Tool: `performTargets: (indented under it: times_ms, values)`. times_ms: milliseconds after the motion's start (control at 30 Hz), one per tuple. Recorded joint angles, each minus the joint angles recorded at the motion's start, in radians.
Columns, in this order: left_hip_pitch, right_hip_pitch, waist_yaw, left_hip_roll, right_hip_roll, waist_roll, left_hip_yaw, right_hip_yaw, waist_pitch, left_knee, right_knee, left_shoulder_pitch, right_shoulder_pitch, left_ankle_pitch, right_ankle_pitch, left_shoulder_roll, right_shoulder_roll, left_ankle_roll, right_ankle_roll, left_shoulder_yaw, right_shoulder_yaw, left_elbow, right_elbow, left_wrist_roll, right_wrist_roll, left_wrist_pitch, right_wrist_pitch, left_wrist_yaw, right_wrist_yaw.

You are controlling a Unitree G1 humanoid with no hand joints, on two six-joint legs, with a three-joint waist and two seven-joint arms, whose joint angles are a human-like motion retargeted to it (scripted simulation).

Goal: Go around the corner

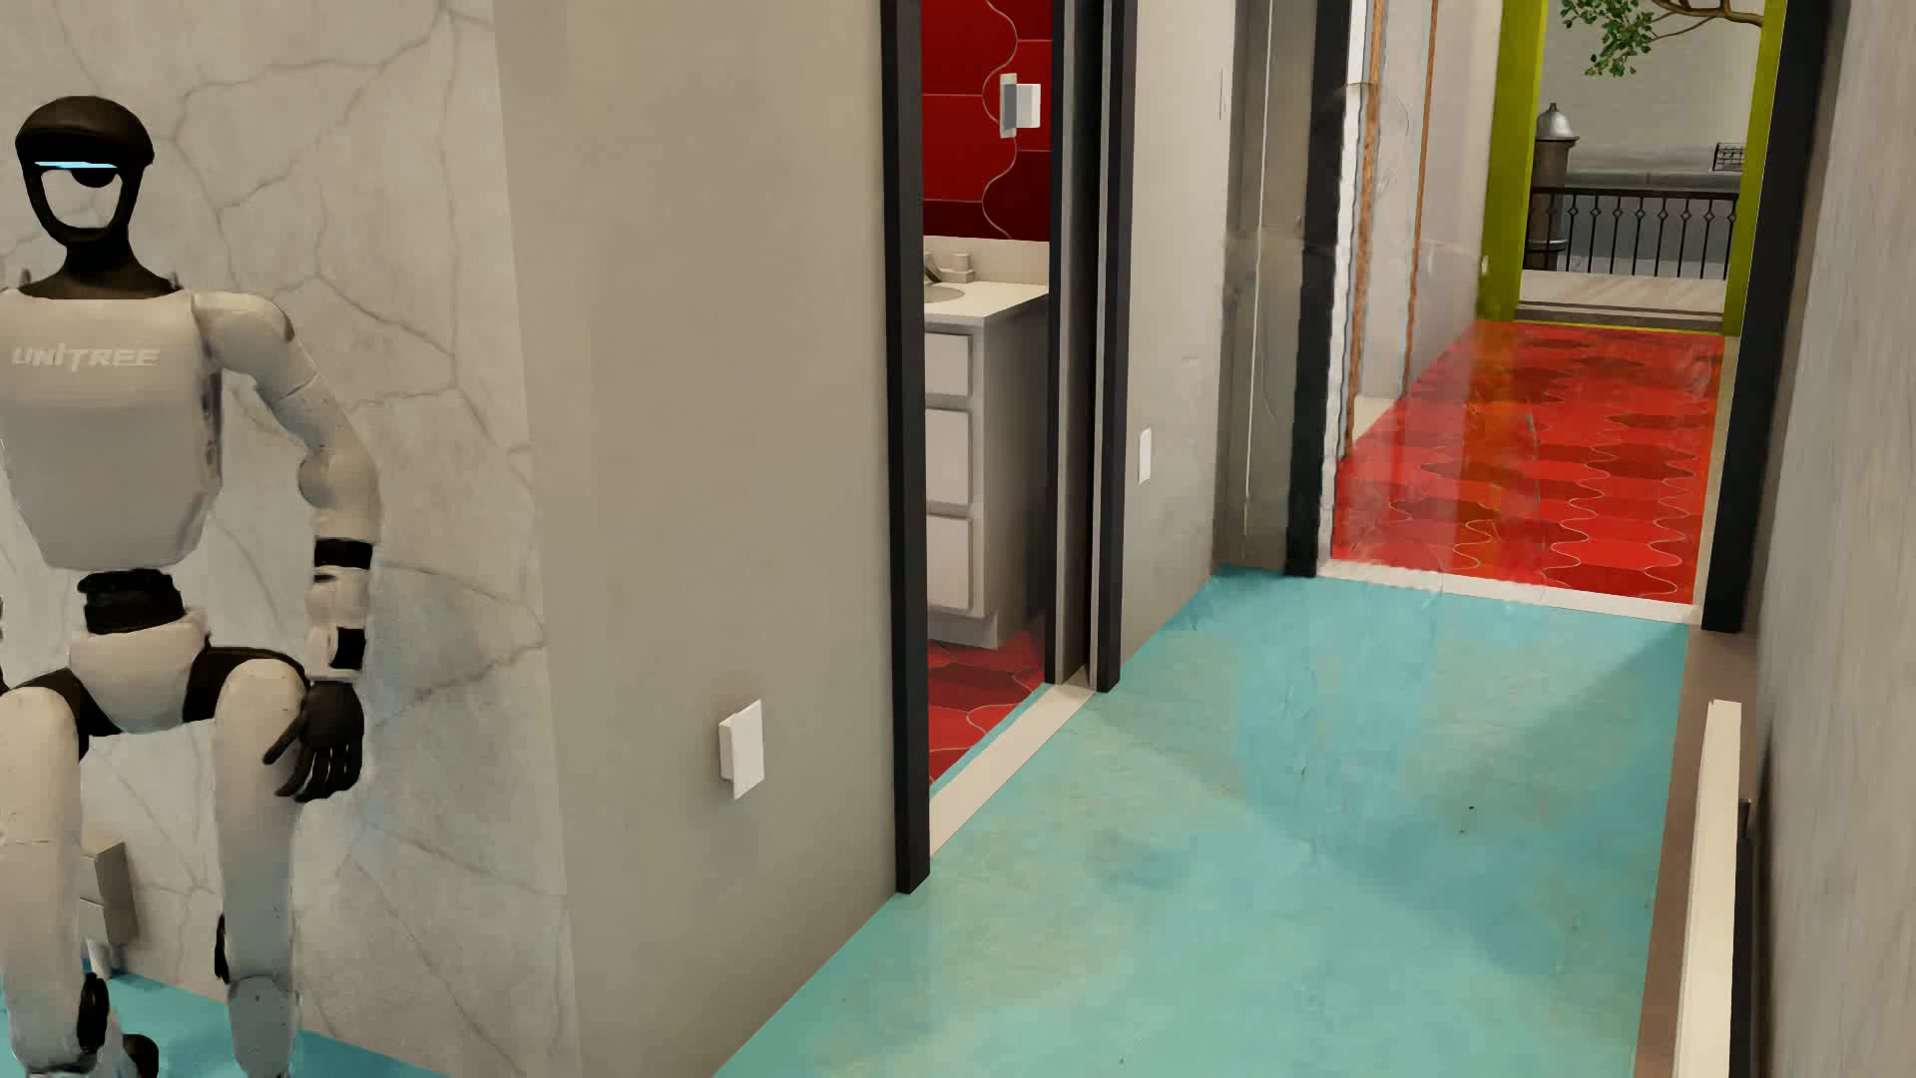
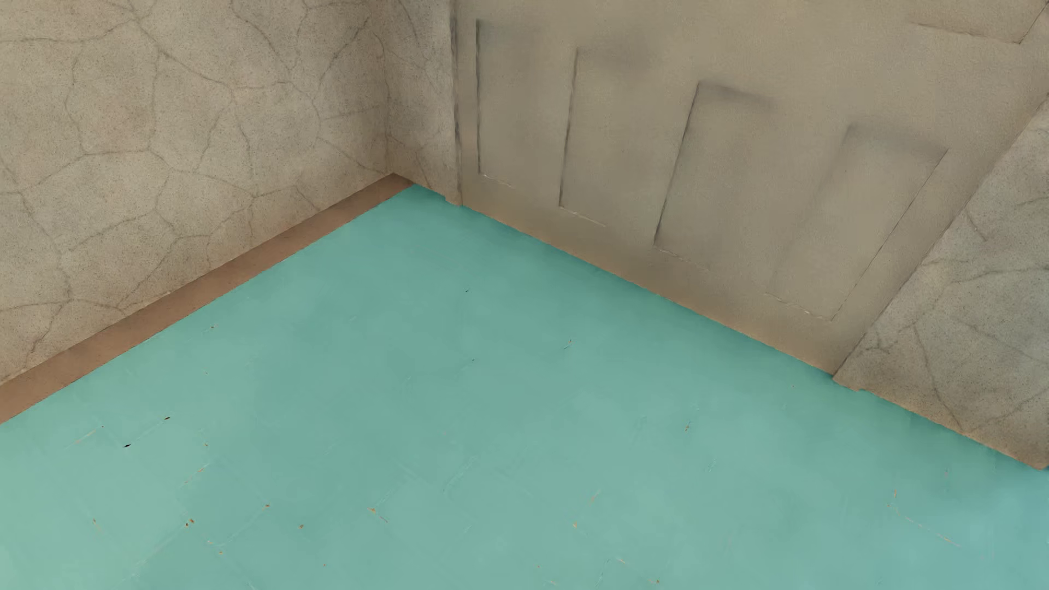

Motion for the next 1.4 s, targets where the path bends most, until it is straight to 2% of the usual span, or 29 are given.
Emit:
performTargets:
  times_ms: [33, 67, 167, 233, 267, 300, 367, 400, 433, 467, 500, 567, 633, 667, 700, 733, 767, 833, 900, 967, 1000, 1033, 1100, 1133, 1167, 1200, 1267, 1333, 1400]
  values:
    - [0.053, -0.023, -0.01, 0.007, 0.019, 0.008, 0.0, 0.0, 0.014, -0.009, -0.15, -0.013, -0.002, -0.034, 0.002, -0.002, 0.002, 0.0, 0.0, 0.058, -0.028, -0.051, -0.013, 0.0, 0.0, 0.0, 0.0, 0.0, 0.0]
    - [0.099, -0.031, -0.013, 0.009, 0.028, 0.01, 0.0, 0.0, 0.027, -0.017, -0.317, -0.024, -0.016, -0.056, 0.053, -0.004, 0.001, 0.0, 0.0, 0.101, -0.043, -0.099, -0.024, 0.0, 0.0, 0.0, 0.0, 0.0, 0.0]
    - [0.201, -0.059, 0.023, 0.023, 0.028, 0.018, 0.0, 0.0, 0.038, -0.02, -0.646, -0.025, -0.052, -0.097, 0.263, -0.016, -0.019, 0.0, 0.0, 0.143, -0.187, -0.172, -0.081, 0.0, 0.0, 0.0, 0.0, 0.0, 0.0]
    - [0.286, -0.054, 0.038, 0.054, 0.028, 0.031, 0.0, 0.0, 0.053, -0.021, -0.637, 0.015, -0.075, -0.084, 0.292, -0.021, -0.045, 0.0, 0.0, 0.101, -0.28, -0.143, -0.112, 0.0, 0.0, 0.0, 0.0, 0.0, 0.0]
    - [0.306, -0.055, 0.04, 0.066, 0.025, 0.031, 0.0, 0.0, 0.039, -0.018, -0.603, 0.044, -0.085, -0.057, 0.336, -0.018, -0.055, 0.0, 0.0, 0.058, -0.317, -0.101, -0.116, 0.0, 0.0, 0.0, 0.0, 0.0, 0.0]
    - [0.329, -0.042, 0.043, 0.095, 0.036, 0.046, 0.0, 0.0, 0.03, -0.01, -0.562, 0.076, -0.094, 0.0, 0.353, -0.02, -0.063, 0.0, 0.0, 0.0, -0.33, -0.032, -0.109, 0.0, 0.0, 0.0, 0.0, 0.0, 0.0]
    - [0.241, 0.036, 0.048, 0.146, 0.046, 0.076, 0.0, 0.0, 0.018, 0.18, -0.516, 0.127, -0.124, 0.215, 0.255, -0.027, -0.077, 0.0, 0.0, -0.163, -0.31, 0.131, -0.071, 0.0, 0.0, 0.0, 0.0, 0.0, 0.0]
    - [0.086, 0.062, 0.041, 0.162, 0.045, 0.088, 0.0, 0.0, -0.001, 0.385, -0.513, 0.129, -0.139, 0.317, 0.189, -0.019, -0.08, 0.0, 0.0, -0.267, -0.314, 0.178, -0.069, 0.0, 0.0, 0.0, 0.0, 0.0, 0.0]
    - [-0.067, 0.09, 0.07, 0.15, 0.047, 0.101, 0.0, 0.0, -0.001, 0.6, -0.52, 0.117, -0.147, 0.368, 0.136, -0.006, -0.089, 0.0, 0.0, -0.346, -0.318, 0.196, -0.09, 0.0, 0.0, 0.0, 0.0, 0.0, 0.0]
    - [-0.21, 0.096, 0.118, 0.119, 0.039, 0.096, 0.0, 0.0, -0.014, 0.745, -0.528, 0.12, -0.158, 0.367, 0.098, 0.008, -0.09, 0.0, 0.0, -0.327, -0.328, 0.186, -0.103, 0.0, 0.0, 0.0, 0.0, 0.0, 0.0]
    - [-0.323, 0.115, 0.163, 0.084, 0.029, 0.083, 0.0, 0.0, -0.021, 0.791, -0.543, 0.135, -0.171, 0.353, 0.07, 0.021, -0.09, 0.0, 0.0, -0.276, -0.328, 0.158, -0.112, 0.0, 0.0, 0.0, 0.0, 0.0, 0.0]
    - [-0.431, 0.221, 0.224, 0.027, 0.024, 0.068, 0.0, 0.0, -0.014, 0.602, -0.591, 0.172, -0.186, 0.373, 0.03, 0.03, -0.098, 0.0, 0.0, -0.178, -0.348, 0.097, -0.138, 0.0, 0.0, 0.0, 0.0, 0.0, 0.0]
    - [-0.406, 0.36, 0.282, 0.037, 0.07, 0.093, 0.0, 0.0, 0.02, 0.25, -0.641, 0.207, -0.174, 0.515, -0.011, 0.006, -0.109, 0.0, 0.0, -0.108, -0.408, 0.059, -0.17, 0.0, 0.0, 0.0, 0.0, 0.0, 0.0]
    - [-0.392, 0.399, 0.305, 0.041, 0.089, 0.107, 0.0, 0.0, 0.028, 0.122, -0.644, 0.217, -0.178, 0.514, -0.037, -0.014, -0.115, 0.0, 0.0, -0.103, -0.42, 0.05, -0.178, 0.0, 0.0, 0.0, 0.0, 0.0, 0.0]
    - [-0.379, 0.433, 0.316, 0.04, 0.109, 0.117, 0.0, 0.0, 0.03, 0.049, -0.648, 0.226, -0.188, 0.398, -0.061, -0.036, -0.118, 0.0, 0.0, -0.111, -0.419, 0.044, -0.181, 0.0, 0.0, 0.0, 0.0, 0.0, 0.0]
    - [-0.362, 0.468, 0.316, 0.038, 0.125, 0.12, 0.0, 0.0, 0.03, 0.045, -0.646, 0.234, -0.195, 0.234, -0.079, -0.054, -0.117, 0.0, 0.0, -0.131, -0.42, 0.04, -0.186, 0.0, 0.0, 0.0, 0.0, 0.0, 0.0]
    - [-0.356, 0.497, 0.311, 0.039, 0.135, 0.118, 0.0, 0.0, 0.023, 0.064, -0.637, 0.244, -0.19, 0.202, -0.089, -0.065, -0.11, 0.0, 0.0, -0.149, -0.427, 0.036, -0.196, 0.0, 0.0, 0.0, 0.0, 0.0, 0.0]
    - [-0.351, 0.513, 0.315, 0.033, 0.126, 0.093, 0.0, 0.0, -0.023, 0.079, -0.596, 0.262, -0.146, 0.213, -0.079, -0.076, -0.088, 0.0, 0.0, -0.17, -0.442, 0.045, -0.221, 0.0, 0.0, 0.0, 0.0, 0.0, 0.0]
    - [-0.324, 0.453, 0.285, -0.017, 0.064, 0.041, 0.0, 0.0, -0.047, 0.059, -0.426, 0.237, -0.123, 0.254, 0.034, -0.073, -0.056, 0.0, 0.0, -0.201, -0.369, 0.097, -0.172, 0.0, 0.0, 0.0, 0.0, 0.0, 0.0]
    - [-0.265, 0.255, 0.217, -0.031, -0.03, 0.017, 0.0, 0.0, -0.067, 0.072, -0.077, 0.181, -0.104, 0.069, 0.232, -0.044, -0.039, 0.0, 0.0, -0.183, -0.271, 0.092, -0.129, 0.0, 0.0, 0.0, 0.0, 0.0, 0.0]
    - [-0.22, 0.179, 0.166, -0.038, -0.054, 0.02, 0.0, 0.0, -0.057, 0.065, 0.053, 0.139, -0.098, 0.024, 0.235, -0.033, -0.036, 0.0, 0.0, -0.15, -0.221, 0.081, -0.107, 0.0, 0.0, 0.0, 0.0, 0.0, 0.0]
    - [-0.161, 0.134, 0.131, -0.035, -0.063, 0.032, 0.0, 0.0, -0.037, 0.053, 0.112, 0.101, -0.089, -0.003, 0.164, -0.026, -0.03, 0.0, 0.0, -0.086, -0.177, 0.059, -0.079, 0.0, 0.0, 0.0, 0.0, 0.0, 0.0]
    - [-0.049, 0.054, 0.094, -0.022, -0.037, 0.051, 0.0, 0.0, -0.008, 0.028, 0.038, 0.051, -0.062, -0.043, 0.009, -0.012, -0.025, 0.0, 0.0, 0.077, -0.118, -0.039, -0.051, 0.0, 0.0, 0.0, 0.0, 0.0, 0.0]
    - [-0.017, 0.01, 0.072, -0.016, -0.008, 0.052, 0.0, 0.0, -0.001, 0.016, -0.064, 0.034, -0.057, -0.048, -0.025, -0.006, -0.024, 0.0, 0.0, 0.152, -0.109, -0.102, -0.052, 0.0, 0.0, 0.0, 0.0, 0.0, 0.0]
    - [0.008, -0.018, 0.043, -0.008, 0.019, 0.054, 0.0, 0.0, 0.007, 0.003, -0.19, 0.015, -0.056, -0.044, -0.008, -0.003, -0.024, 0.0, 0.0, 0.201, -0.116, -0.152, -0.054, 0.0, 0.0, 0.0, 0.0, 0.0, 0.0]
    - [0.042, -0.026, 0.019, 0.002, 0.038, 0.056, 0.0, 0.0, 0.019, -0.007, -0.321, -0.01, -0.056, -0.042, 0.052, -0.003, -0.028, 0.0, 0.0, 0.212, -0.134, -0.175, -0.058, 0.0, 0.0, 0.0, 0.0, 0.0, 0.0]
    - [0.095, -0.048, 0.003, 0.016, 0.061, 0.055, 0.0, 0.0, 0.032, -0.021, -0.528, -0.055, -0.068, -0.044, 0.176, -0.015, -0.046, 0.0, 0.0, 0.178, -0.176, -0.158, -0.074, 0.0, 0.0, 0.0, 0.0, 0.0, 0.0]
    - [0.16, -0.068, 0.024, 0.033, 0.095, 0.056, 0.0, 0.0, 0.051, -0.025, -0.616, -0.045, -0.095, -0.053, 0.246, -0.027, -0.067, 0.0, 0.0, 0.125, -0.225, -0.115, -0.089, 0.0, 0.0, 0.0, 0.0, 0.0, 0.0]
    - [0.21, -0.101, 0.022, 0.026, 0.122, 0.031, 0.0, 0.0, 0.052, -0.023, -0.628, 0.0, -0.118, -0.053, 0.238, -0.023, -0.077, 0.0, 0.0, 0.017, -0.319, -0.046, -0.116, 0.0, 0.0, 0.0, 0.0, 0.0, 0.0]
